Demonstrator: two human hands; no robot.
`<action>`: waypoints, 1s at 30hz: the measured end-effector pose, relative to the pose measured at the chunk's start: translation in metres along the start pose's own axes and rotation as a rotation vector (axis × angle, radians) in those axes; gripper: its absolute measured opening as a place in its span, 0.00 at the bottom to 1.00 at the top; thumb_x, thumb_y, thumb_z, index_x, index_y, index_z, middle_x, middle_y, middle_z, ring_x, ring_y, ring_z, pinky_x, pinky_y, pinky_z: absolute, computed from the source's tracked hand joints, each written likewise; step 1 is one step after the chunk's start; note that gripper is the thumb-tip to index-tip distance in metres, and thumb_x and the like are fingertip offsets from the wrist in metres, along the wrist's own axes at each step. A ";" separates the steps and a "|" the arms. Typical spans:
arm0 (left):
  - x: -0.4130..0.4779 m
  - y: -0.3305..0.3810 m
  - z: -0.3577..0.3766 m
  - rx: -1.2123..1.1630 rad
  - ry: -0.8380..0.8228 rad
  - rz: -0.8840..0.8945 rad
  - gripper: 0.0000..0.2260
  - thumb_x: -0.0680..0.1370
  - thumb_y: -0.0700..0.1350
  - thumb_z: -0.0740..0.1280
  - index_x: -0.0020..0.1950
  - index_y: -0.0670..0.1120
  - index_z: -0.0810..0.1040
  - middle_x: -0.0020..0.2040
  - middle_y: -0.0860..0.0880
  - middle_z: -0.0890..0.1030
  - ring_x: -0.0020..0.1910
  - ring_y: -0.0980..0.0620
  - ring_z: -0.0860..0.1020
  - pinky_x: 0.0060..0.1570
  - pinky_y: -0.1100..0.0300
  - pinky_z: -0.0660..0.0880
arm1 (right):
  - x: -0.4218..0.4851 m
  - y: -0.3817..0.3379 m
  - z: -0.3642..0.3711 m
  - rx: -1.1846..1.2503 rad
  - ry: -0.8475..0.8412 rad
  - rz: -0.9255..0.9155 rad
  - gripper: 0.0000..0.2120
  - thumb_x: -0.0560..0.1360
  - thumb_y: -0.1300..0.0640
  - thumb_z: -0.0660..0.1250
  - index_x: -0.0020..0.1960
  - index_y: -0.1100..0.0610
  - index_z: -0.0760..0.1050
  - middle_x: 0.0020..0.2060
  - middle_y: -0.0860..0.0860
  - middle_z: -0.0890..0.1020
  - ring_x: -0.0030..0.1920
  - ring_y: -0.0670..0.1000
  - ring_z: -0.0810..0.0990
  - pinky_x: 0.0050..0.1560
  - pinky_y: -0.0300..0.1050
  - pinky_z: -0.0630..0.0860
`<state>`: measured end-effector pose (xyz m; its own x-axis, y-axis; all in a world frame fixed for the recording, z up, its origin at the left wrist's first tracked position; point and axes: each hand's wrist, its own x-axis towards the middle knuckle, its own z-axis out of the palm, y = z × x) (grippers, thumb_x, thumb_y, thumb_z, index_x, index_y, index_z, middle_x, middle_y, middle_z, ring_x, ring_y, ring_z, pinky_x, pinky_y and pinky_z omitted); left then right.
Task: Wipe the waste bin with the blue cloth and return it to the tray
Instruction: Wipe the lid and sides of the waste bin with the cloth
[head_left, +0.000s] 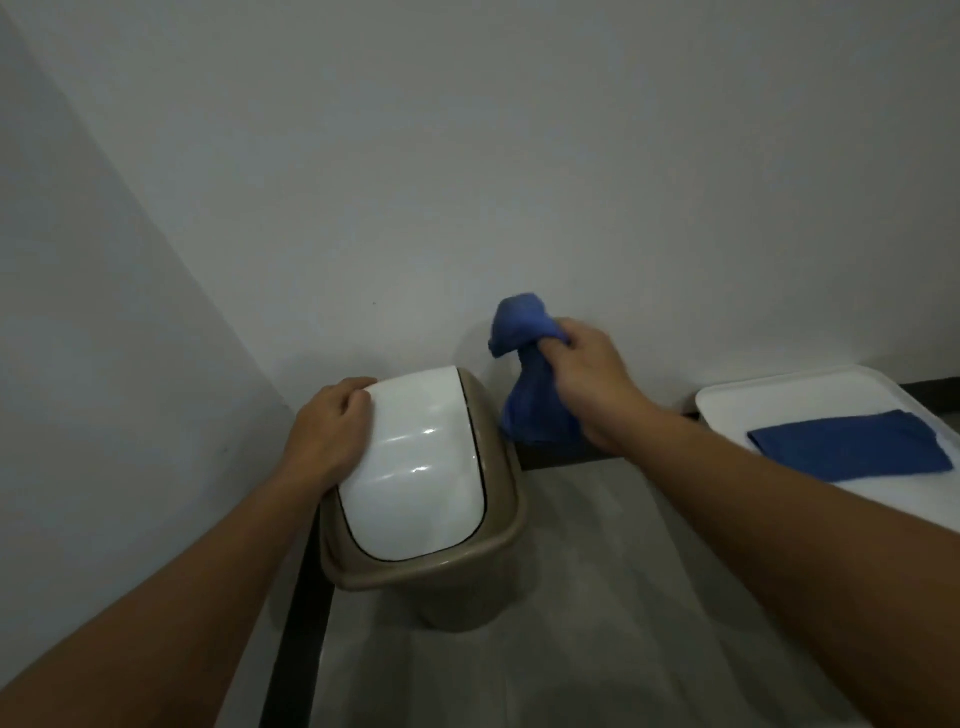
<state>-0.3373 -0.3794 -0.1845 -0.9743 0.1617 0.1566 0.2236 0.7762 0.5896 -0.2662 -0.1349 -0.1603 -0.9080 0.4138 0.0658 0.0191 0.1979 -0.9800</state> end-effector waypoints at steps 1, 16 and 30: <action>-0.002 0.002 -0.001 0.005 0.002 -0.006 0.18 0.77 0.46 0.52 0.62 0.48 0.75 0.63 0.42 0.77 0.61 0.44 0.72 0.57 0.56 0.66 | -0.003 0.010 0.011 -0.044 -0.010 0.012 0.10 0.77 0.59 0.56 0.49 0.53 0.75 0.47 0.57 0.81 0.44 0.53 0.77 0.46 0.47 0.72; -0.038 0.026 0.003 -0.010 -0.063 -0.049 0.18 0.78 0.47 0.53 0.63 0.47 0.75 0.64 0.42 0.76 0.62 0.43 0.72 0.59 0.56 0.66 | -0.110 0.008 -0.005 0.081 -0.133 0.471 0.06 0.77 0.58 0.55 0.49 0.55 0.70 0.40 0.52 0.77 0.40 0.49 0.75 0.34 0.42 0.70; -0.064 0.031 0.007 0.015 -0.002 -0.093 0.19 0.78 0.53 0.53 0.59 0.45 0.76 0.59 0.41 0.78 0.57 0.41 0.74 0.55 0.53 0.68 | -0.139 0.016 0.006 -0.004 0.000 0.445 0.08 0.78 0.55 0.53 0.50 0.50 0.71 0.47 0.51 0.77 0.45 0.48 0.75 0.44 0.43 0.69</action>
<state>-0.2683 -0.3614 -0.1822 -0.9909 0.0899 0.1002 0.1320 0.7968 0.5897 -0.1419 -0.1951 -0.1865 -0.8107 0.4597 -0.3624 0.4101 0.0042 -0.9121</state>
